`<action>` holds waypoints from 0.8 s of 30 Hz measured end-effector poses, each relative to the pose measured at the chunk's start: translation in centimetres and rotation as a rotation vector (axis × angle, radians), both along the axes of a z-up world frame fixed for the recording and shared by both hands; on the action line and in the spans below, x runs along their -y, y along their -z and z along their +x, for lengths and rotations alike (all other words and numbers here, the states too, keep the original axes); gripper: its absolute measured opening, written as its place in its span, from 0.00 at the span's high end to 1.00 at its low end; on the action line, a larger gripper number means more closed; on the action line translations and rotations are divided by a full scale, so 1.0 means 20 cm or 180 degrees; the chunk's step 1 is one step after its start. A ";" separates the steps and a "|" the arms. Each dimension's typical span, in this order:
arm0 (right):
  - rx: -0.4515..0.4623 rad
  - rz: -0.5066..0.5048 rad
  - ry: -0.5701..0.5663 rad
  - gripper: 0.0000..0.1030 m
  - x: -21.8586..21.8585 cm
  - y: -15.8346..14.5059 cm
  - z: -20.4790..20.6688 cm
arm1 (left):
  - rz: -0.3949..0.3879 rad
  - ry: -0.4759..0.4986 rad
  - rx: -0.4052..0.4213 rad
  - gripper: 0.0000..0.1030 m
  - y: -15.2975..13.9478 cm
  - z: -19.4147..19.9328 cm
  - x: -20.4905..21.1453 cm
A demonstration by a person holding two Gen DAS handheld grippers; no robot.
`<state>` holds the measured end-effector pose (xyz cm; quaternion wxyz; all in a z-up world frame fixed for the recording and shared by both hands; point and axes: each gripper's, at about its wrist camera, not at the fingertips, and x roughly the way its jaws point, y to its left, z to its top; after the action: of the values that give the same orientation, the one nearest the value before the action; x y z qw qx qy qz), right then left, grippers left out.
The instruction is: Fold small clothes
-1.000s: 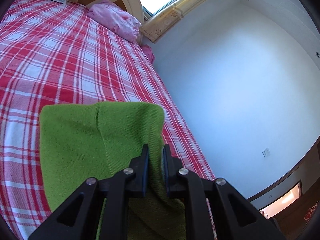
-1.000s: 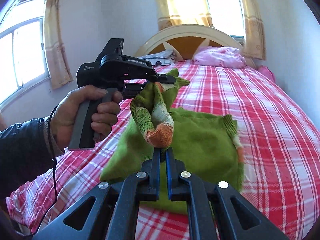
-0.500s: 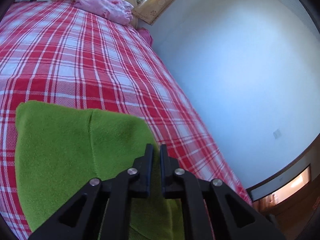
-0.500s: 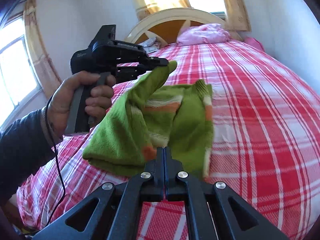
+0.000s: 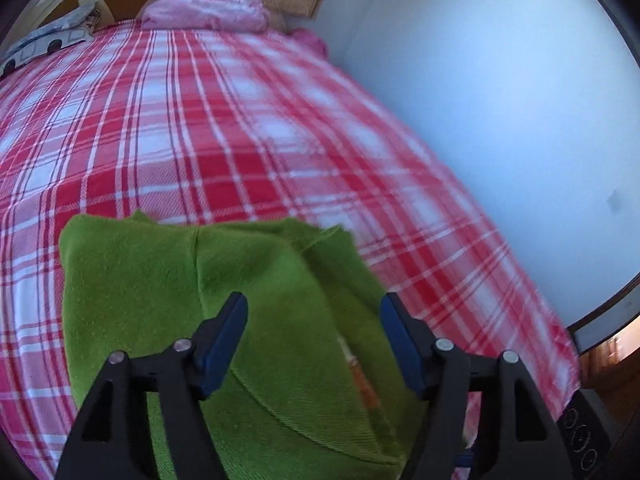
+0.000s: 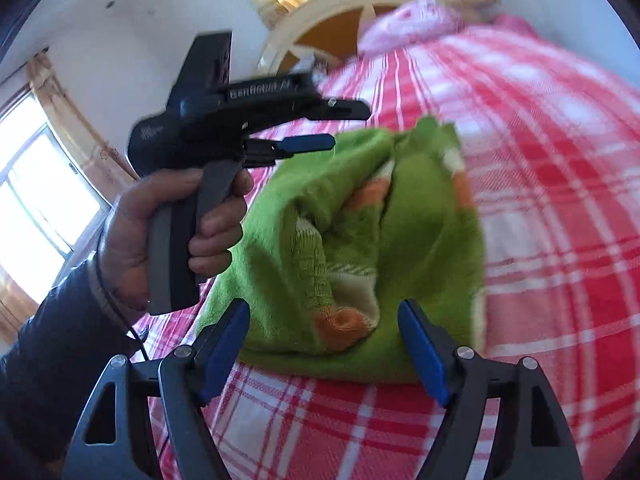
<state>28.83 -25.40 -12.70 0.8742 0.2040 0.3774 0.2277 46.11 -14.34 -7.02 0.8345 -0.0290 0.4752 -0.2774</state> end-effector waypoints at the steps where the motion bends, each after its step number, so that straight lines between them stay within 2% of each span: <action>1: -0.0025 -0.0052 0.0014 0.25 -0.02 0.02 0.01 | 0.0181 0.0001 0.0008 0.31 0.01 0.00 0.03; 5: -0.0020 -0.0163 -0.0048 0.25 -0.06 0.04 0.01 | 0.0439 0.0116 -0.0003 0.29 0.03 0.00 0.11; 10: -0.0007 -0.0140 -0.0065 0.25 -0.06 0.05 0.01 | 0.1164 0.0072 -0.0084 0.28 0.08 0.00 0.24; 13: 0.0021 -0.0133 -0.0071 0.25 -0.05 0.06 0.00 | 0.1548 0.0051 -0.0001 0.28 0.10 0.00 0.30; 18: 0.0114 -0.0075 -0.0041 0.25 -0.05 0.03 -0.01 | 0.1600 -0.0021 -0.0097 0.29 0.13 0.01 0.28; 20: 0.0143 -0.0102 -0.0007 0.27 -0.06 0.02 0.00 | 0.1563 -0.0044 -0.0113 0.36 0.12 0.00 0.27; 21: 0.0139 -0.0143 -0.0029 0.32 -0.07 0.03 0.01 | 0.1565 -0.0044 -0.0107 0.42 0.12 0.00 0.27; 23: 0.0082 -0.0235 -0.0114 0.53 -0.11 0.05 0.02 | 0.1549 -0.0007 -0.0117 0.52 0.11 -0.01 0.25; 24: 0.0045 -0.0248 -0.0157 0.82 -0.12 0.06 0.03 | 0.1540 0.0026 -0.0118 0.64 0.10 -0.02 0.25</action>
<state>29.38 -22.97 -13.89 0.8782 0.1588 0.3846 0.2358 45.76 -19.43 -9.08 0.8072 0.1686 0.5432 -0.1581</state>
